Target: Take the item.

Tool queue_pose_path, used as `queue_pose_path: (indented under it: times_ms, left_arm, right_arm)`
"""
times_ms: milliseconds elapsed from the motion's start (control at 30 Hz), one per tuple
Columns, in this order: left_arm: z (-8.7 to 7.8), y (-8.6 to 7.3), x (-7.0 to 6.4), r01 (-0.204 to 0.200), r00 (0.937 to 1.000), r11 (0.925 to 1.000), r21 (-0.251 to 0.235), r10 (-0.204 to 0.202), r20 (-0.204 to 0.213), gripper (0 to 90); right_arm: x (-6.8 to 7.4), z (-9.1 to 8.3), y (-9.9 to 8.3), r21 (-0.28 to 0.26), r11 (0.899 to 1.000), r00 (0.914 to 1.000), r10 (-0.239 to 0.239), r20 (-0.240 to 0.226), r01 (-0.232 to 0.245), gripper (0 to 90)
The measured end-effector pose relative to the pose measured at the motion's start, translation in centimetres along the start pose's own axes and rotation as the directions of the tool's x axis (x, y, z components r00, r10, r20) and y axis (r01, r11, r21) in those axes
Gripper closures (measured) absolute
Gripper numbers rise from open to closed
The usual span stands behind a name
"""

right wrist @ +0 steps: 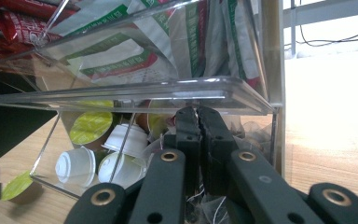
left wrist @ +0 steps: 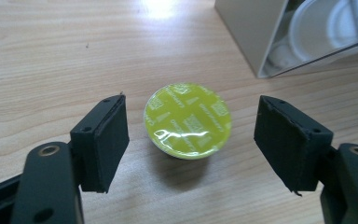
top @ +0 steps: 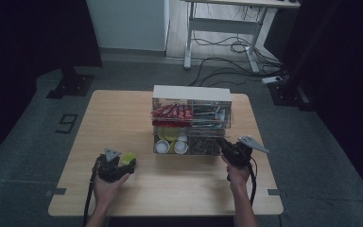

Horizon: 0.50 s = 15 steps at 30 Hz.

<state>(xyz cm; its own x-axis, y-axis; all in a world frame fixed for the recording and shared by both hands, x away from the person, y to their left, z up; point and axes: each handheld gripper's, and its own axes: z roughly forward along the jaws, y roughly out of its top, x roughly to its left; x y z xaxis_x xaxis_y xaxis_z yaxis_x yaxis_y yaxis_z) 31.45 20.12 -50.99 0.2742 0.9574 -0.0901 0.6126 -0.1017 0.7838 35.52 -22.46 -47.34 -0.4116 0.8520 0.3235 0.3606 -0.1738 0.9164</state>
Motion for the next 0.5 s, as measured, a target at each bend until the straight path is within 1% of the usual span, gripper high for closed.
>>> queue_pose_path:
  times_ms: [67, 133, 267, 333, 367, 500]
  left_arm:
    - [-0.2, -0.1, 0.0, 0.006, 1.0000, 1.0000, -0.006, -0.006, 0.008, 26.7]
    - [-0.6, -0.5, -0.1, 0.011, 0.9996, 0.9998, -0.019, -0.010, 0.025, 27.1]
    - [-1.1, -1.2, 0.0, 0.017, 0.9985, 0.9996, -0.023, -0.016, 0.053, 27.7]
    - [-1.2, -1.3, 0.0, 0.018, 0.9983, 0.9995, -0.024, -0.017, 0.055, 28.3]
    - [-1.2, -1.5, 0.0, 0.007, 0.9985, 0.9998, -0.017, -0.006, 0.055, 28.2]
    - [-1.6, -1.7, 0.1, 0.007, 0.9982, 0.9996, -0.027, -0.006, 0.059, 28.2]
  right_arm:
    - [0.0, 0.0, -0.1, 0.004, 1.000, 1.0000, -0.001, 0.001, 0.001, 86.5]
    - [0.1, 0.1, -0.1, 0.009, 1.000, 1.0000, -0.005, 0.003, 0.005, 86.4]
    - [0.1, 0.1, -0.3, 0.015, 1.000, 1.0000, -0.007, 0.003, 0.007, 86.5]
    - [0.1, 0.1, -0.3, 0.016, 1.000, 1.0000, -0.008, 0.005, 0.008, 86.5]
    - [0.1, 0.1, -0.4, 0.019, 1.000, 0.9999, -0.009, 0.007, 0.009, 86.5]
    - [0.2, 0.1, -0.6, 0.025, 1.000, 0.9998, -0.017, 0.013, 0.017, 86.5]
